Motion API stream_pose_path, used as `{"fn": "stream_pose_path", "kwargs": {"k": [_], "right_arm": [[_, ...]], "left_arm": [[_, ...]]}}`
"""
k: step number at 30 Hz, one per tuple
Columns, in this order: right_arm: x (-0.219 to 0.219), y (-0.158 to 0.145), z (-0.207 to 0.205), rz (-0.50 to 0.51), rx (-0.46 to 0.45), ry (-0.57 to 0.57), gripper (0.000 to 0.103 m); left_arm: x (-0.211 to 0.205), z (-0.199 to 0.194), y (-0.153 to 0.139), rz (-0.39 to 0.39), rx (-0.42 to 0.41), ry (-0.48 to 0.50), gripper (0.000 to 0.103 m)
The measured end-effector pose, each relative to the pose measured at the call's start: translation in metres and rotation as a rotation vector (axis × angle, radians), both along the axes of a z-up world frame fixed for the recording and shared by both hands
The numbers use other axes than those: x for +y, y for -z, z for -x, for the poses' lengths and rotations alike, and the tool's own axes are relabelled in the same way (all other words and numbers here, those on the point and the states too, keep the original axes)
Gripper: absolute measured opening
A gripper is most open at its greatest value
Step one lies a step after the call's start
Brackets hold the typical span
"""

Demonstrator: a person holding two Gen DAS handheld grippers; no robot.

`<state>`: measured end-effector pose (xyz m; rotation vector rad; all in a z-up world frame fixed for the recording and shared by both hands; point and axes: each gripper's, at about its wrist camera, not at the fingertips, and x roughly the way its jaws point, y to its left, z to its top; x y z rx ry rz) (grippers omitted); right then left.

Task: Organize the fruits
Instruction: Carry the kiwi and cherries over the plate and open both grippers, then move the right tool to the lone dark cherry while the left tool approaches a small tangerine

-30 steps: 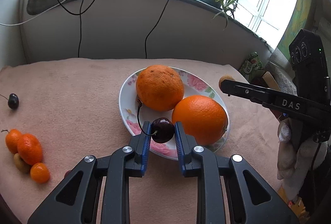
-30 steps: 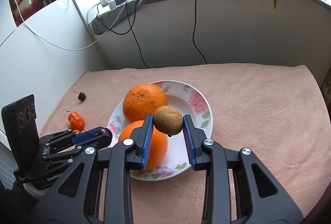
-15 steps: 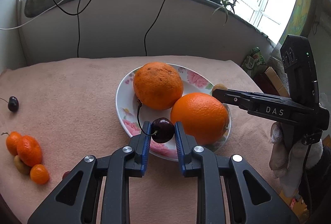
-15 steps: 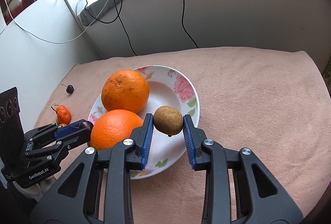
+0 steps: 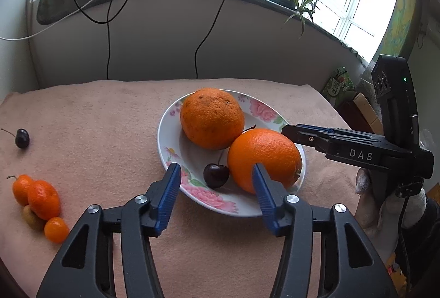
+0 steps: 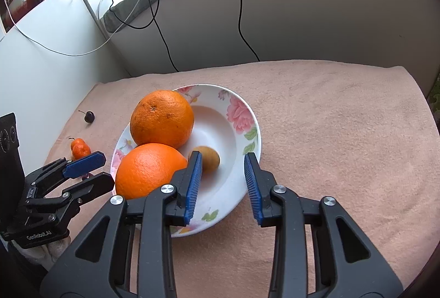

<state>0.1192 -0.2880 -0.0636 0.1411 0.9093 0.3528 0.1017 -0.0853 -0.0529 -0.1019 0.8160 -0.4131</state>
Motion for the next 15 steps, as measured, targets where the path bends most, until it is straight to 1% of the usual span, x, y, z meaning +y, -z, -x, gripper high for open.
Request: {"fn": "stream_pose_path", "kwargs": {"k": [1,3,5,7,15], "right_arm": [[0.001,-0.002,0.001,0.017,-0.01,0.01,0.059],[0.0,-0.005,0.003,0.036,-0.03,0.02,0.066],[-0.001,-0.008,0.004,0.036,-0.031,0.029,0.066],[-0.004,-0.011,0.005,0.034,-0.034,0.041,0.066],[0.001,-0.027,0.016,0.028,-0.062,0.046,0.068]], "left_arm": [[0.0,0.0,-0.001,-0.005,0.0,-0.004,0.055],[0.002,0.002,-0.002,-0.012,-0.005,-0.012,0.056],[0.003,0.004,-0.005,-0.013,-0.012,-0.017,0.058],[0.006,0.006,-0.007,-0.017,-0.021,-0.027,0.064],[0.016,0.019,-0.017,-0.033,-0.058,-0.051,0.065]]}}
